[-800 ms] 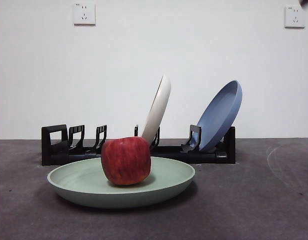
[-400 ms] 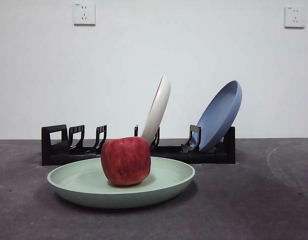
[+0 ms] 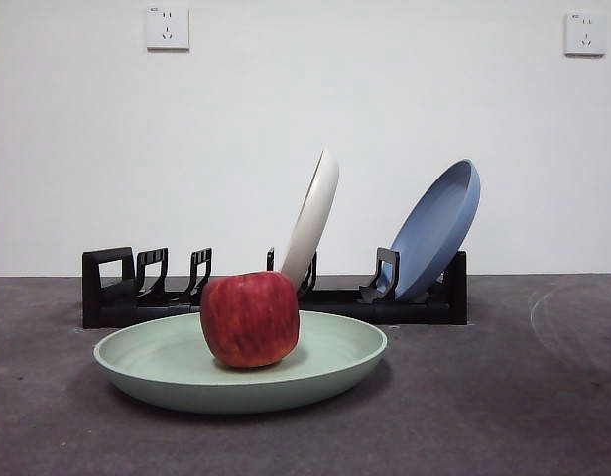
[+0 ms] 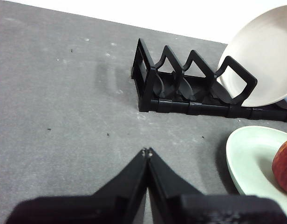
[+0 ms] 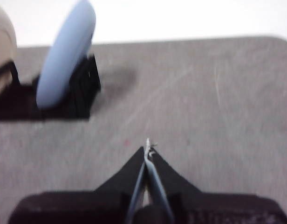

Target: Take the green plate from the plate rack,put the plate on the table,take the apple from the table,put the apple in the plate

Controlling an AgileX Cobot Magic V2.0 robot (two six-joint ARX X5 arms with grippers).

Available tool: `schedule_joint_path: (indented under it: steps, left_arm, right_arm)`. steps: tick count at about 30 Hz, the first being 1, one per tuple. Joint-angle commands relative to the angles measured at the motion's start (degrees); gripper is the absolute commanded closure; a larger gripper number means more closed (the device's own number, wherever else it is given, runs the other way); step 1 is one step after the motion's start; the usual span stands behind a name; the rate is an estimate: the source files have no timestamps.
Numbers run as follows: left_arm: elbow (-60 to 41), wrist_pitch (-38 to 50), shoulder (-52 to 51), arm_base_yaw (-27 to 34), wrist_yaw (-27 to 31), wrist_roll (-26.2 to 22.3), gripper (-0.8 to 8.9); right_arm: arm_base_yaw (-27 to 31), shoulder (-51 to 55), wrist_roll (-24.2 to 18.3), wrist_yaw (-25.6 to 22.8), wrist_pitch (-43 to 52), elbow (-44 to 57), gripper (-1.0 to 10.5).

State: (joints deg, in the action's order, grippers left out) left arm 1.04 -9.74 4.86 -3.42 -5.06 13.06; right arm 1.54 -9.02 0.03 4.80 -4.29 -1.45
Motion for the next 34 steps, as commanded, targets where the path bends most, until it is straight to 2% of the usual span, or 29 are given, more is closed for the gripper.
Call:
schedule_joint_path:
  steps: [1,3,9,13,34]
  left_arm:
    - [-0.42,0.61,0.02,0.17,0.17,-0.87,8.17]
    - [-0.42,0.61,0.02,0.17,0.2,-0.87,8.17]
    - [-0.42,0.66,0.02,0.17,0.2,-0.87,8.17]
    - [-0.42,0.76,0.15,0.17,0.2,-0.87,8.17]
    - [-0.42,0.79,0.15,0.17,0.2,-0.87,8.17]
  right_arm:
    - [0.09,1.6,0.37,0.2,-3.06,0.63,9.5]
    - [0.09,3.41,-0.13,0.2,-6.54,0.63,9.5]
    - [0.11,8.55,-0.7,-0.39,-6.27,0.61,9.5]
    - [0.11,8.57,-2.01,-0.66,-6.25,0.61,9.5]
    - [0.04,8.48,-1.16,-0.72,-6.08,0.61,9.5]
